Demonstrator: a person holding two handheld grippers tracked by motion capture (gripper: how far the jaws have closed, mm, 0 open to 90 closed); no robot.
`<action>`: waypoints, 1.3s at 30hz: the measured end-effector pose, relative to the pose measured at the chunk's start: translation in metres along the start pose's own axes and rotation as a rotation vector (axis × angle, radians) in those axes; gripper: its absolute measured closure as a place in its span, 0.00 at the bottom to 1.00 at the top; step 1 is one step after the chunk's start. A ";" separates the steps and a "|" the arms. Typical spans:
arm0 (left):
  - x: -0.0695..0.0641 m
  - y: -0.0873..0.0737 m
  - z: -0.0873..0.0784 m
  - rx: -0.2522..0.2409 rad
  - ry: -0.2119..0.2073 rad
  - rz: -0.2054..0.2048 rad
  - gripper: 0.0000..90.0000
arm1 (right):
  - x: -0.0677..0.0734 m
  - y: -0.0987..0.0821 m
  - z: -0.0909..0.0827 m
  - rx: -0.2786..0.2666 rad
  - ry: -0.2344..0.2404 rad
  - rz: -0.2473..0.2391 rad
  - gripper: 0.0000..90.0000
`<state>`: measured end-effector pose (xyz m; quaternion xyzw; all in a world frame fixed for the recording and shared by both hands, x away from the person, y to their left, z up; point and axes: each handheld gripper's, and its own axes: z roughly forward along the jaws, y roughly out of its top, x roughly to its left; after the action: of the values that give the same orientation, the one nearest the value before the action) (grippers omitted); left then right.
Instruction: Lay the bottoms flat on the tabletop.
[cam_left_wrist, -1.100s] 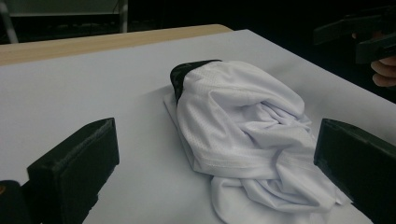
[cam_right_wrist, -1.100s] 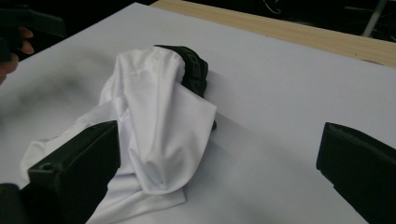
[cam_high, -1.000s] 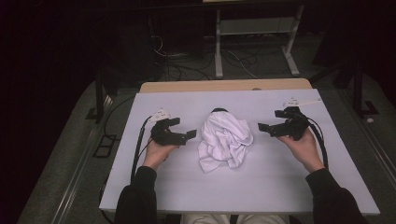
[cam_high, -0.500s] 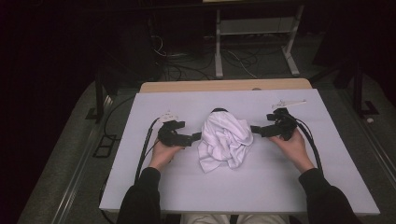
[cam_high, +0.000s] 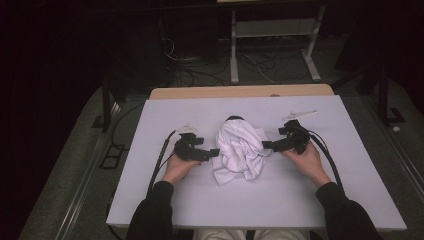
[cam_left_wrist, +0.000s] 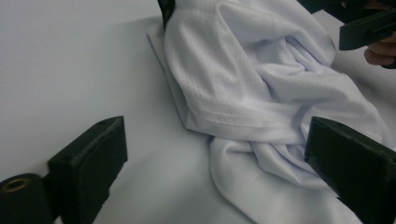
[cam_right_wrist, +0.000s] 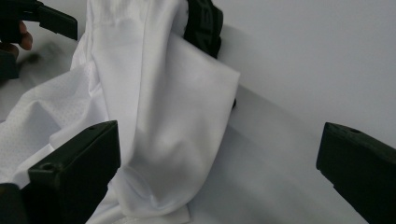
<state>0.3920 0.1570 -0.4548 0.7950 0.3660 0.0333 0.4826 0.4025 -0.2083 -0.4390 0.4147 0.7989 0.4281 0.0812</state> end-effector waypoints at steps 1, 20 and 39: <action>-0.001 0.000 0.002 0.010 -0.015 -0.008 0.11 | 0.001 -0.001 0.004 0.016 0.012 0.000 0.03; -0.010 -0.003 0.017 0.095 -0.053 -0.007 0.55 | 0.015 -0.002 0.014 0.048 0.164 -0.018 0.82; -0.012 0.016 -0.003 0.065 0.131 0.013 0.98 | -0.008 0.020 -0.051 -0.081 0.043 0.052 0.93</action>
<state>0.3912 0.1477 -0.4366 0.8086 0.3927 0.0765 0.4313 0.3945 -0.2401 -0.3940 0.4227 0.7713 0.4707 0.0695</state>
